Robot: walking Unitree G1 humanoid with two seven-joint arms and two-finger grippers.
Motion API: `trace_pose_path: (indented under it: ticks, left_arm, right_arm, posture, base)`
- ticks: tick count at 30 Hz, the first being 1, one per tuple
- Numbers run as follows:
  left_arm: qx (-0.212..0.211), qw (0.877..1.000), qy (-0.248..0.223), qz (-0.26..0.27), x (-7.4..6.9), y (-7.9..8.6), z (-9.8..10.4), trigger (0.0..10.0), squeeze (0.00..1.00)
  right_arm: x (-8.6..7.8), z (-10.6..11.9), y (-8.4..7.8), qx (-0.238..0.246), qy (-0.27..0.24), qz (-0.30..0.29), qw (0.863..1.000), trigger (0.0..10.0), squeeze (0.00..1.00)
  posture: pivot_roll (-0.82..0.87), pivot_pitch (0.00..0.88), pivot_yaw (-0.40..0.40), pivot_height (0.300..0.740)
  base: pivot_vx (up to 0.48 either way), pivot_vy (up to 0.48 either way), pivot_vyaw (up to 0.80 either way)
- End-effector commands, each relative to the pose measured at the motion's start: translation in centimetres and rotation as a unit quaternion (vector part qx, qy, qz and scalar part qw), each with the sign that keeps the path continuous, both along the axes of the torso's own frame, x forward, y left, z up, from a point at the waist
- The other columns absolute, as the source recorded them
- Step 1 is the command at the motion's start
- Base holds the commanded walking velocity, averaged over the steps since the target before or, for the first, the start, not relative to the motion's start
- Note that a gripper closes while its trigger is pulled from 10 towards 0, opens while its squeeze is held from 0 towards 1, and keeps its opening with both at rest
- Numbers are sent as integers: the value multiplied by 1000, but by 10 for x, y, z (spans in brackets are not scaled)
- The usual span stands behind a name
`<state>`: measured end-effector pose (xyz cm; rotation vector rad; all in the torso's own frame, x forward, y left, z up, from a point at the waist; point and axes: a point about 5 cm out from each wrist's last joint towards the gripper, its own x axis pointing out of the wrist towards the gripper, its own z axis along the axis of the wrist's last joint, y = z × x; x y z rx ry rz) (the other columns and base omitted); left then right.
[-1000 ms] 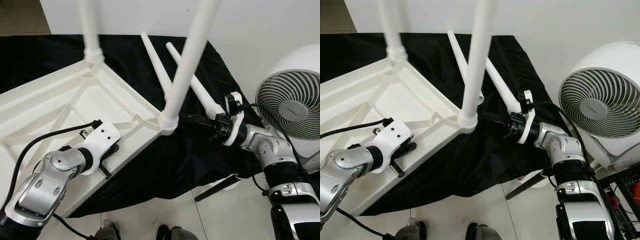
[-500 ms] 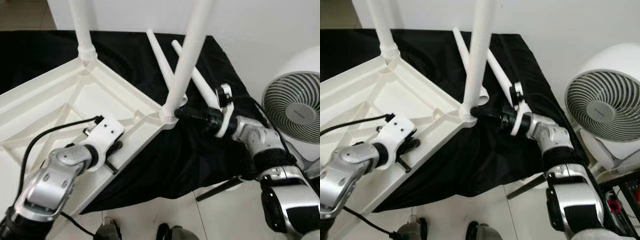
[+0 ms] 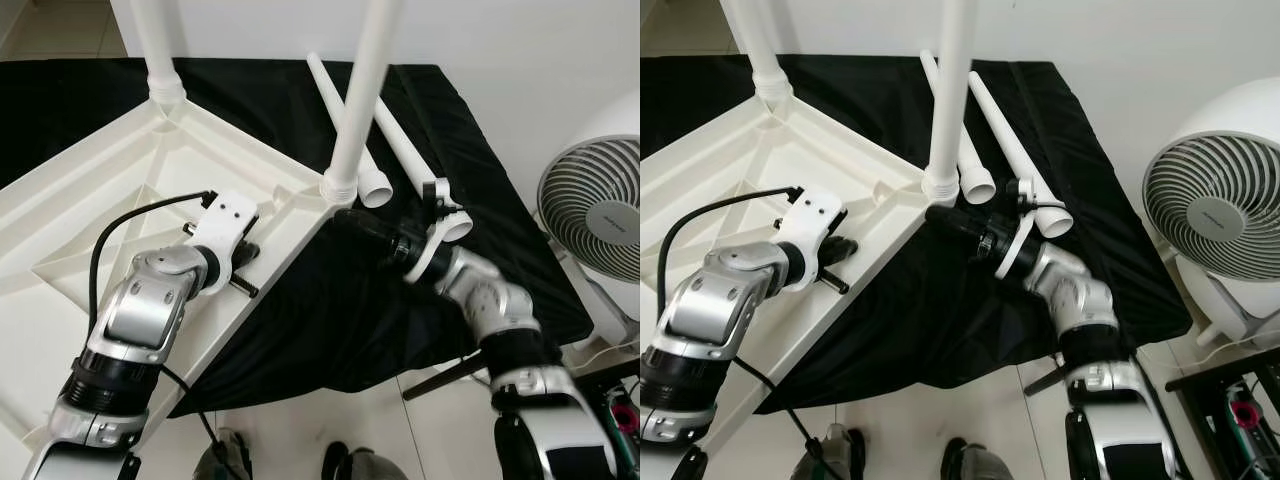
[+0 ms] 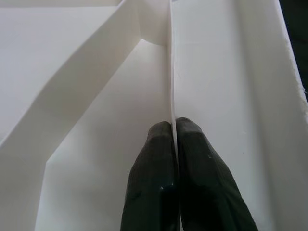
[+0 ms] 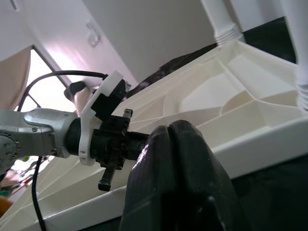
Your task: Building children table
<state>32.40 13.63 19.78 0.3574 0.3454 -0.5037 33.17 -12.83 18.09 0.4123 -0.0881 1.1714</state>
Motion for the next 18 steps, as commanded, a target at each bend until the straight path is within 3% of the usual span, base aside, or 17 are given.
trace_pose_path:
  ticks: [1, 5, 6, 7, 8, 9, 18]
  left_arm:
    - [18, 989, -92, 117, 10, 10, 13, 0, 0]
    - [18, 988, -97, 119, 21, 10, 16, 0, 0]
    - [19, 988, -99, 121, 24, 10, 17, 667, 0]
    - [19, 988, -99, 121, 24, 10, 17, 667, 0]
    - [21, 986, -115, 123, 34, 8, 21, 9490, 0]
    - [16, 985, -120, 125, 36, 8, 24, 10000, 0]
    - [18, 988, -130, 85, 34, -1, 27, 10000, 0]
  right_arm:
    - [-3, 4, -2, 11, -7, -8, 1000, 10000, 0]
    - [-11, 3, -4, 26, -7, -37, 999, 10000, 0]
    - [-13, 2, -5, 30, -7, -45, 999, 10000, 0]
    - [-13, 2, -5, 30, -7, -45, 999, 10000, 0]
    - [-19, 1, -4, 38, -5, -66, 997, 10000, 0]
    - [-21, 1, -3, 39, -6, -71, 997, 10000, 0]
    - [-32, 1, 2, 41, -7, -87, 995, 10000, 0]
  posture:
    - [152, 193, -62, 740]
    - [143, 188, -51, 740]
    - [137, 184, -44, 740]
    - [137, 184, -44, 740]
    - [133, 182, -41, 740]
    - [125, 179, -36, 740]
    - [126, 175, -36, 740]
  base:
    - [0, 0, 0]
    - [0, 0, 0]
    - [0, 0, 0]
    - [0, 0, 0]
    - [0, 0, 0]
    - [0, 0, 0]
    - [0, 0, 0]
